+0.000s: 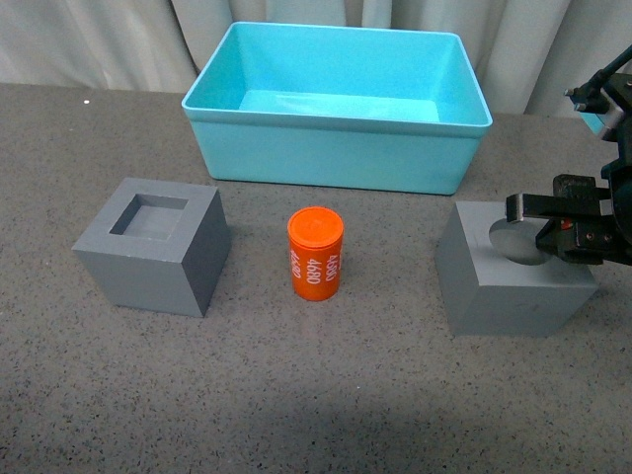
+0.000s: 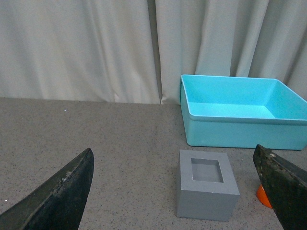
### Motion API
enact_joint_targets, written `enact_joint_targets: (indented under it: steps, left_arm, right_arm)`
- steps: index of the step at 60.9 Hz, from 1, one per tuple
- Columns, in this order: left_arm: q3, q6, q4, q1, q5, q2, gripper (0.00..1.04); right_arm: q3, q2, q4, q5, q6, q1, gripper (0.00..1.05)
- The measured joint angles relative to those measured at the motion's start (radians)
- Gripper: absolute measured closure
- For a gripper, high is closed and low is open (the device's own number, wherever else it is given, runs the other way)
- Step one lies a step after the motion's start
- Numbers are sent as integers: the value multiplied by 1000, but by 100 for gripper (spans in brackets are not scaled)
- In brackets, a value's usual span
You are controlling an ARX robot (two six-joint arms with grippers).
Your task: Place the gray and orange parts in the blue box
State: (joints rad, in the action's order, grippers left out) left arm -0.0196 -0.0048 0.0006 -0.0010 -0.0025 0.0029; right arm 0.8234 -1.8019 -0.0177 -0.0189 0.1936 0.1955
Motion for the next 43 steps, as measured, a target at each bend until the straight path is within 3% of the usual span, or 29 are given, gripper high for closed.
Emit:
enact_joint_targets:
  steps: [22,43]
  left_arm:
    - [0,0,0,0,0,0,7]
    - [0,0,0,0,0,0,7]
  right_arm:
    - [93,265,-71,134,76,-16,87]
    - [441,21,-98,99,101,35,87]
